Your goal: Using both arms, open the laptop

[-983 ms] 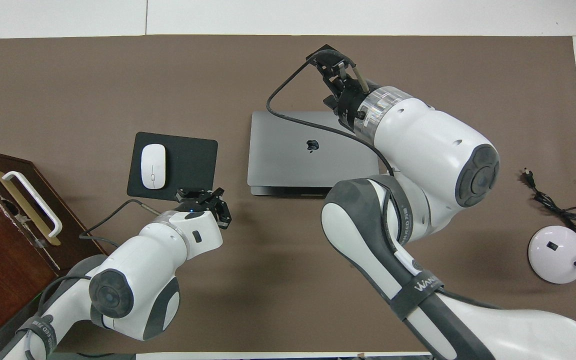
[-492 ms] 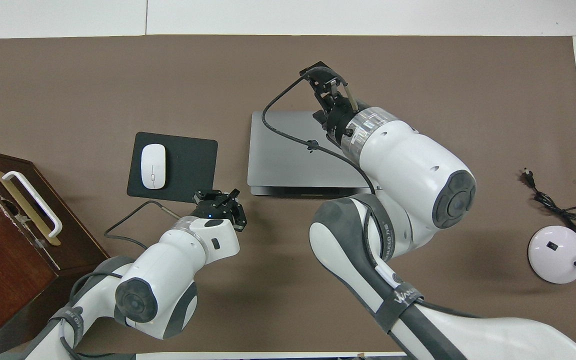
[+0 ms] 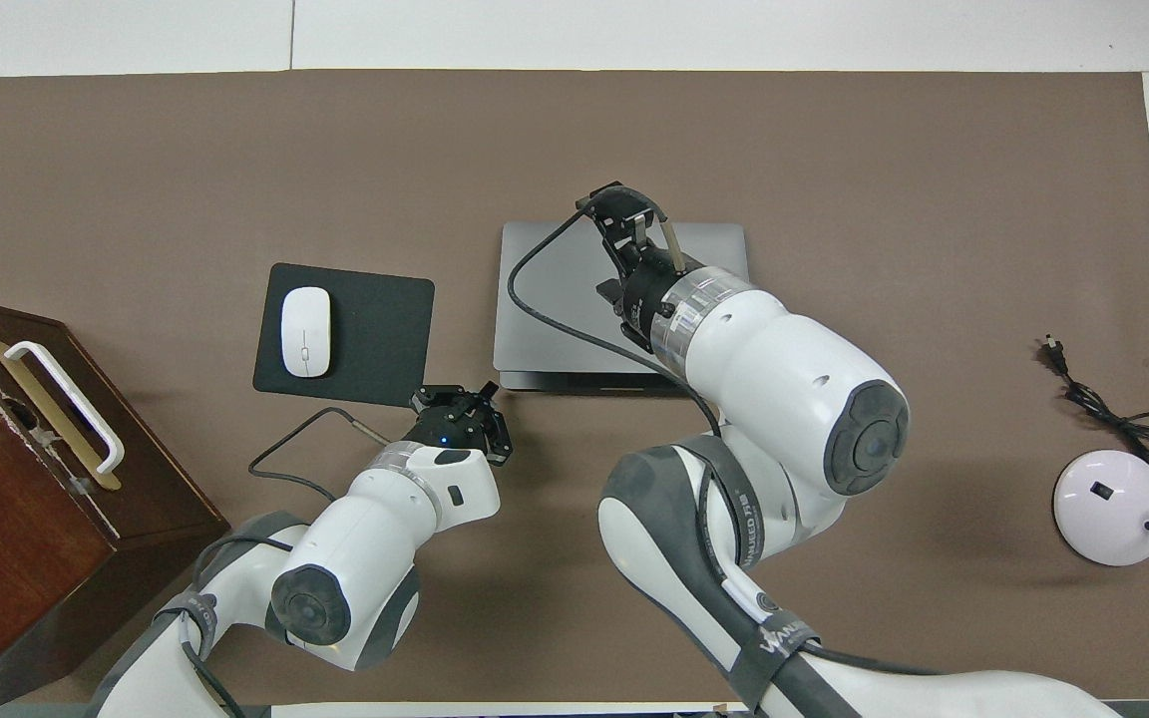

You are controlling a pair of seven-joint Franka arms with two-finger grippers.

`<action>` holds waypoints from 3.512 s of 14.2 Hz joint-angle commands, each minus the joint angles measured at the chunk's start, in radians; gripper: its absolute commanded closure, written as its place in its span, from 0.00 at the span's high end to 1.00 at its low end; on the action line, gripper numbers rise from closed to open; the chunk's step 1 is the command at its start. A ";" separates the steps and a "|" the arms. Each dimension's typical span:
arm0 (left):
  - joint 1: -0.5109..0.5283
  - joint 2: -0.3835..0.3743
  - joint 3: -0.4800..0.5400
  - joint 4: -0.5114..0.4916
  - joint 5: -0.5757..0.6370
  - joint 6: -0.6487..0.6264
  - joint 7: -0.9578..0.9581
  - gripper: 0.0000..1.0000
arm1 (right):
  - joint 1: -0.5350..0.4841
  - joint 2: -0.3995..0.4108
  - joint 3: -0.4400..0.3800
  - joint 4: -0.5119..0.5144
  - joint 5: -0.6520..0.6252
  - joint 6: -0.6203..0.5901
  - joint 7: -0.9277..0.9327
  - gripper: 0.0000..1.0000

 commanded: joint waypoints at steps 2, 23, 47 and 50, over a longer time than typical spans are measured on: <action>-0.020 0.035 0.011 0.005 -0.018 0.061 -0.008 0.00 | 0.030 -0.030 -0.006 -0.052 0.025 -0.004 0.026 1.00; -0.086 0.116 0.008 0.068 -0.012 0.086 -0.128 0.00 | 0.122 -0.030 -0.005 -0.251 0.082 0.235 0.042 1.00; -0.033 0.134 0.007 0.117 -0.002 0.080 -0.134 0.00 | 0.080 -0.079 -0.006 -0.374 0.082 0.244 -0.104 1.00; -0.028 0.145 0.007 0.127 -0.002 0.080 -0.134 0.00 | 0.060 -0.077 -0.006 -0.374 0.082 0.244 -0.128 1.00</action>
